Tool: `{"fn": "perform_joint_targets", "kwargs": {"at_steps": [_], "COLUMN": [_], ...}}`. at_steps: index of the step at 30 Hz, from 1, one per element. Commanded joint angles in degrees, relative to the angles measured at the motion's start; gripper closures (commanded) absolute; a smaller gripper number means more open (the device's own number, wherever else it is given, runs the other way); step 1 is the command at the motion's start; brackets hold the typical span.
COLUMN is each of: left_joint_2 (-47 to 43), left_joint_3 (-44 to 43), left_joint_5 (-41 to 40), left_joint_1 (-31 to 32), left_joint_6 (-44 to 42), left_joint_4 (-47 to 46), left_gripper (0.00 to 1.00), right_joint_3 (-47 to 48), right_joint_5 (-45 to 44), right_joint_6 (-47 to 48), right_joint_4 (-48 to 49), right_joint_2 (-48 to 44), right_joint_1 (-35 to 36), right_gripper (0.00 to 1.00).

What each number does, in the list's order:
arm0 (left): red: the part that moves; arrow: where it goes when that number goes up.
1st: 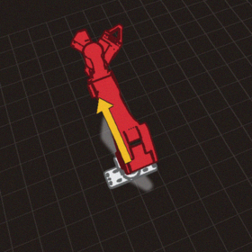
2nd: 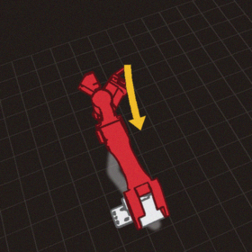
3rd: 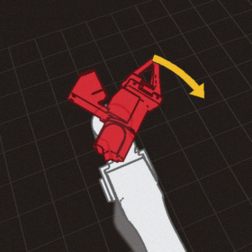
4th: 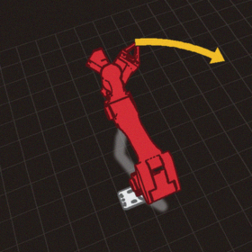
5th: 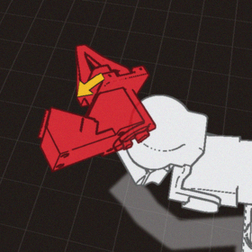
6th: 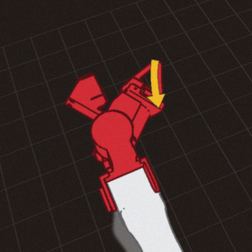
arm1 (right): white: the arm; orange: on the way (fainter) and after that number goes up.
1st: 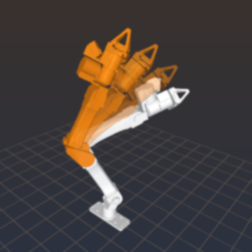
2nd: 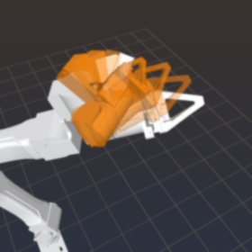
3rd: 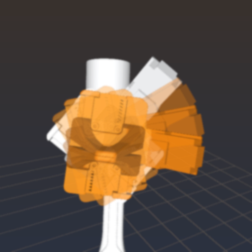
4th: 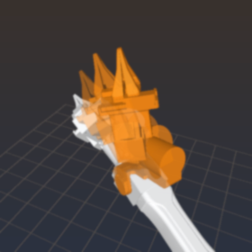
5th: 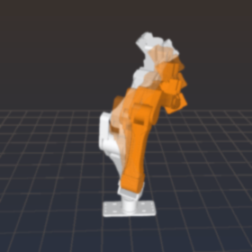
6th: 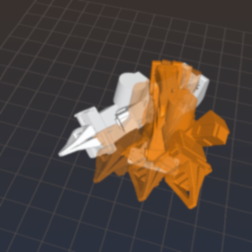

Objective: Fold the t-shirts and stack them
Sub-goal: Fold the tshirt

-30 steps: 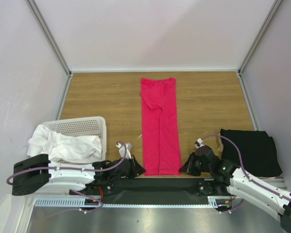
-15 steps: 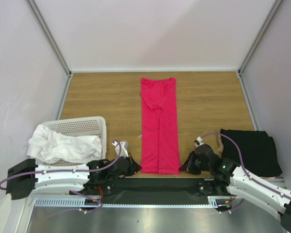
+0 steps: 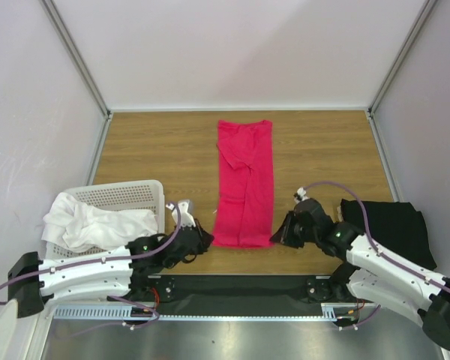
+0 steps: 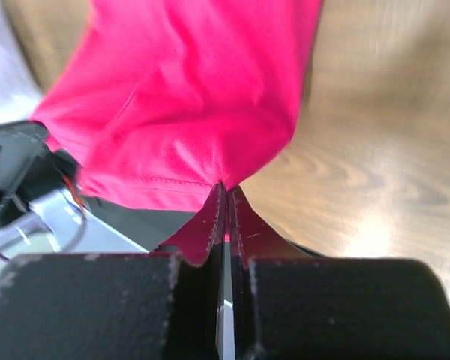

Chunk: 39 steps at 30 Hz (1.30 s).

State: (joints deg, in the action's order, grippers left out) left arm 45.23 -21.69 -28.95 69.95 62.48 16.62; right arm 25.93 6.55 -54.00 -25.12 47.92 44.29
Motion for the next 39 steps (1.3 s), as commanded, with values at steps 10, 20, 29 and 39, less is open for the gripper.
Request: {"fn": "perform_joint_targets", "kwargs": {"at_steps": [10, 20, 29, 39], "left_joint_2": [9.4, 23.4, 32.9, 41.1], "left_joint_3": [-10.0, -18.3, -25.0, -30.8], "left_joint_5": [8.8, 15.5, 19.2, 18.9], "left_joint_1": [-19.5, -28.4, -32.8, -35.5], "left_joint_6": [-19.1, -24.9, -27.2, -28.1], "left_joint_4": [-10.5, -16.4, -19.4, -20.4], "left_gripper": [1.0, 1.0, 1.0, 1.0], "right_joint_3": [14.0, 22.1, 27.9, 35.5], "right_joint_5": [9.8, 17.0, 19.6, 22.6], "right_joint_6": [13.4, 17.3, 19.9, 23.1], "right_joint_4": [4.5, 11.8, 14.4, 15.1], "right_joint_2": [11.9, 26.5, 35.0, 45.4], "right_joint_1": [-17.0, -24.6, -29.5, -31.5], "right_gripper": [1.0, 1.0, 1.0, 1.0]}}
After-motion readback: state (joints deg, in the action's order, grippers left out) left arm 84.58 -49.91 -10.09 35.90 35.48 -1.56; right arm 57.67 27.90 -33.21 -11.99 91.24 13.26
